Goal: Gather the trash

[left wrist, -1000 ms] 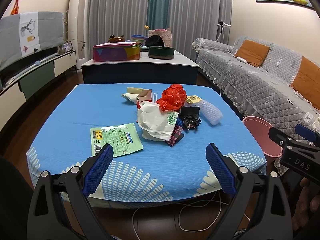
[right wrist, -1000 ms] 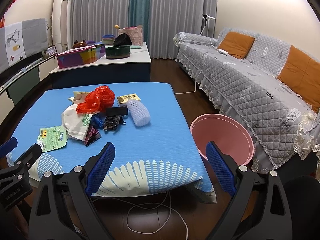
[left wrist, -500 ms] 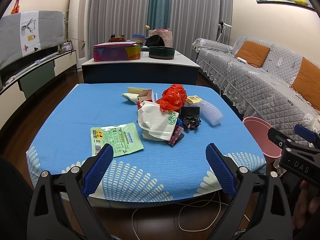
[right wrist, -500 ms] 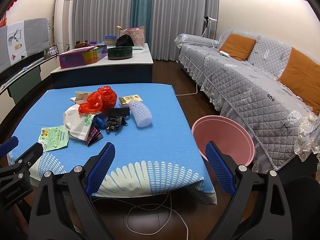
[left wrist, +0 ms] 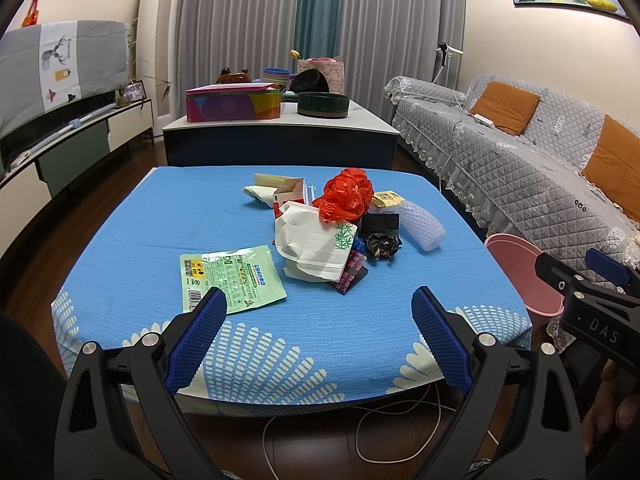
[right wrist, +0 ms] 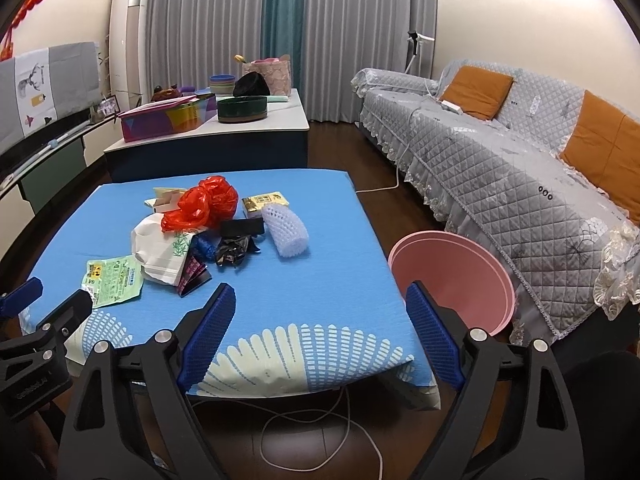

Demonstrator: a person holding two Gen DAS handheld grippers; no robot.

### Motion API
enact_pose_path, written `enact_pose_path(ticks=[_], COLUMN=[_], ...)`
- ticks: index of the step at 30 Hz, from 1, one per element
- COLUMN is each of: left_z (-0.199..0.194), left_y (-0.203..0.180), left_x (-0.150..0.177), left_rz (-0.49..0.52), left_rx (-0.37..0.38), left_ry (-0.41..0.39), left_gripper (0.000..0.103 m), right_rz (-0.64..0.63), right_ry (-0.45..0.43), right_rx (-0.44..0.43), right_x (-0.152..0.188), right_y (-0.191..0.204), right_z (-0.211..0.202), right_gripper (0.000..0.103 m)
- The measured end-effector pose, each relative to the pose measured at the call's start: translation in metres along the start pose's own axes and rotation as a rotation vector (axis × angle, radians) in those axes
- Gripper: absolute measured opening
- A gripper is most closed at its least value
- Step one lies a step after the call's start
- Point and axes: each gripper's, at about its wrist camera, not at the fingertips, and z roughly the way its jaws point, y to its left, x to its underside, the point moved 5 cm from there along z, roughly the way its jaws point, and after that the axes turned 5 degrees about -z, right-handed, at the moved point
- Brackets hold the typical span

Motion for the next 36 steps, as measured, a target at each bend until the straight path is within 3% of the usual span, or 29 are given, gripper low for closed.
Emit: enact_pose_path(ticks=[9,14,19,25,30,36], left_z=[-0.001,-0.002,0.004,0.017,0.039,0.065], left_y=[-0.005,-0.007,-0.012,-0.011,-0.011,-0.007], left_x=[0.000,-0.008,-0.019,-0.041,-0.064,-0.071], left_rz=[-0.002,-0.016,-0.017,-0.017,-0.012,0.040], left_rx=[0.012,0.030,0.036,0.039,0.090,0.085], left_ry=[0.005,-0.008,-0.018,-0.025,-0.006,-0.046], left_gripper=[0.090,0.068,0.060,0.055,0.052,0.052], right_rz=[0.005,0.016,0.040,0.035,0.050,0.032], right_ry=[0.013,-0.007,-0.011,-0.024,-0.059,-0.085], right_rx=[-0.003,-0.032,-0.072,-0.133,-0.190,-0.246], right_x=[0.000,-0.013,-0.036,-0.084,-0.124,-0.117], right_y=[-0.003,-0.007,-0.014,-0.021,-0.022,-0.005], right_z=[-0.002,-0.010,-0.009,0.011,0.040,0.079], right_gripper=[0.083,0.074,0.070,0.066,0.056,0.049])
